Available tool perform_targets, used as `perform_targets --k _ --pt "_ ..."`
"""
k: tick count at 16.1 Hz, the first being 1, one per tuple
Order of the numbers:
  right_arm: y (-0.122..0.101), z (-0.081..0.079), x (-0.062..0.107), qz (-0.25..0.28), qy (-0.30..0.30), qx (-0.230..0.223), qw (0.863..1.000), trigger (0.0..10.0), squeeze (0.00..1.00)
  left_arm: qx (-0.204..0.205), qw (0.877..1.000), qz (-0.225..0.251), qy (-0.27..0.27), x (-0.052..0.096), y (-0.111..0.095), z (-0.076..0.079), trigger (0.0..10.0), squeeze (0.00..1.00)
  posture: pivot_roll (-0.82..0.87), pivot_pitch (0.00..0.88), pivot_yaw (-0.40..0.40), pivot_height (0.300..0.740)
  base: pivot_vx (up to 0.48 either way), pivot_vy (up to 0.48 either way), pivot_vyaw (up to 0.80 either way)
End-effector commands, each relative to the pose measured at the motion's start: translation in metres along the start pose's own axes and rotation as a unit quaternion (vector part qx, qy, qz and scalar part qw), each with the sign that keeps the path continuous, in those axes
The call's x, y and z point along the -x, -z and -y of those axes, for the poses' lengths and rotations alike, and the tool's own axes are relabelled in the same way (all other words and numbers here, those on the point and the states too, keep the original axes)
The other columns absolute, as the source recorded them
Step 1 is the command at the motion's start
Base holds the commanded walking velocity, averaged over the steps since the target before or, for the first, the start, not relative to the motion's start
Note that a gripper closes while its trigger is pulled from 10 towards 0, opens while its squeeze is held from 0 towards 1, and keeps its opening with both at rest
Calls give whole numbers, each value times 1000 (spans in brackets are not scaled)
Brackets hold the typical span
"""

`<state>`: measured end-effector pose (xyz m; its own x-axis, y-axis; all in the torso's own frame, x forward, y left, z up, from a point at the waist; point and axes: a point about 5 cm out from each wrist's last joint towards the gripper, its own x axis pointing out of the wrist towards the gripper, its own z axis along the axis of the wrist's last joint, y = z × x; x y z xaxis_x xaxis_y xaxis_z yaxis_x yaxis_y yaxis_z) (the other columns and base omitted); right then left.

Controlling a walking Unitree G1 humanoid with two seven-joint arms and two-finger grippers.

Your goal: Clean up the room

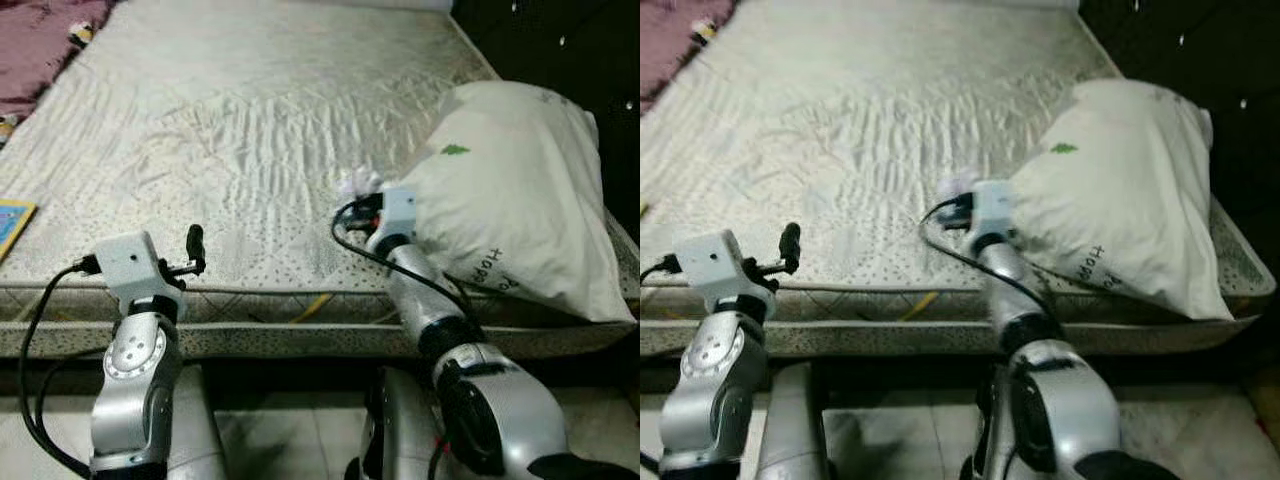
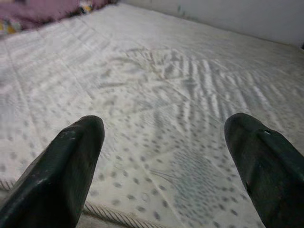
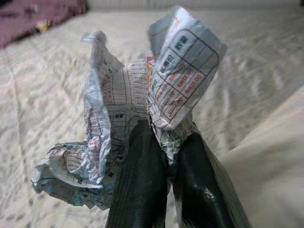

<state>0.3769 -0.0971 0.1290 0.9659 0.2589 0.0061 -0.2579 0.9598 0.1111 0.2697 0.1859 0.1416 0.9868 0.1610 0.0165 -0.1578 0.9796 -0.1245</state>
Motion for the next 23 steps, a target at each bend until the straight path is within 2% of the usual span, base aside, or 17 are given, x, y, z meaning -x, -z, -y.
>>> perform_targets --k 1,2,3,4,5,7,8,9,10,11,12,13,14,15,17,19,23 --pt "-3 12 8 23 0 -3 1000 0 0 -28 1000 9 7 -3 3 -1 10000 0 59 0 -76 510 0 0 0" --pt "-5 17 18 45 -18 11 999 39 0 -34 999 4 8 -2 9 -5 10000 0 55 0 -77 510 0 0 0" --pt "-6 18 23 54 -30 26 998 10000 0 -32 999 0 8 -2 13 -6 10000 0 60 0 -85 510 0 0 0" --pt "-8 24 34 67 -30 80 994 10000 0 -37 999 -2 11 -2 18 -7 10000 0 62 0 -89 510 0 0 0" --pt "-2 38 50 56 -5 110 992 10000 0 -57 998 5 8 -3 20 -8 10000 0 56 0 -84 510 0 0 0" --pt "13 55 73 27 22 139 990 10000 0 -53 998 21 14 -4 15 -8 10000 0 39 0 -65 510 0 0 0" --pt "17 58 86 15 16 127 992 10000 0 -53 997 25 42 -5 13 -6 10000 0 20 0 -49 510 0 0 0" --pt "21 64 101 1 42 114 993 10000 0 -79 995 27 53 -4 12 -4 10000 0 3 0 -33 510 0 0 0" --pt "21 66 106 -3 53 111 992 10000 0 -99 995 20 29 -3 15 -7 10000 0 -1 0 -29 510 0 0 0" --pt "19 68 111 -2 59 112 992 10000 0 -89 996 11 21 -1 19 -8 10000 0 -4 0 -26 510 0 0 0" --pt "16 72 115 1 80 130 988 10000 0 -70 997 4 39 2 21 -5 10000 0 -5 0 -27 510 0 0 0" --pt "14 75 121 -2 86 135 987 10000 0 -68 995 13 72 5 20 1 10000 0 -5 0 -24 510 0 0 0" --pt "15 75 127 -5 94 120 988 10000 0 -89 992 13 84 9 22 3 10000 0 -8 0 -17 510 0 0 0" --pt "15 71 132 -8 98 113 989 10000 0 -92 992 9 81 14 24 2 10000 0 -12 0 -12 510 0 0 0" --pt "16 55 141 -10 75 100 992 10000 0 -87 994 -7 60 30 30 -8 10000 0 -15 0 0 510 0 0 0" --pt "8 50 143 6 72 69 995 10000 0 -83 995 -24 58 42 38 -12 10000 0 -8 0 -5 514 0 0 0" --pt "6 38 144 -2 64 46 997 10000 0 -74 996 -29 49 54 38 -8 10000 0 33 0 -20 572 0 0 0"
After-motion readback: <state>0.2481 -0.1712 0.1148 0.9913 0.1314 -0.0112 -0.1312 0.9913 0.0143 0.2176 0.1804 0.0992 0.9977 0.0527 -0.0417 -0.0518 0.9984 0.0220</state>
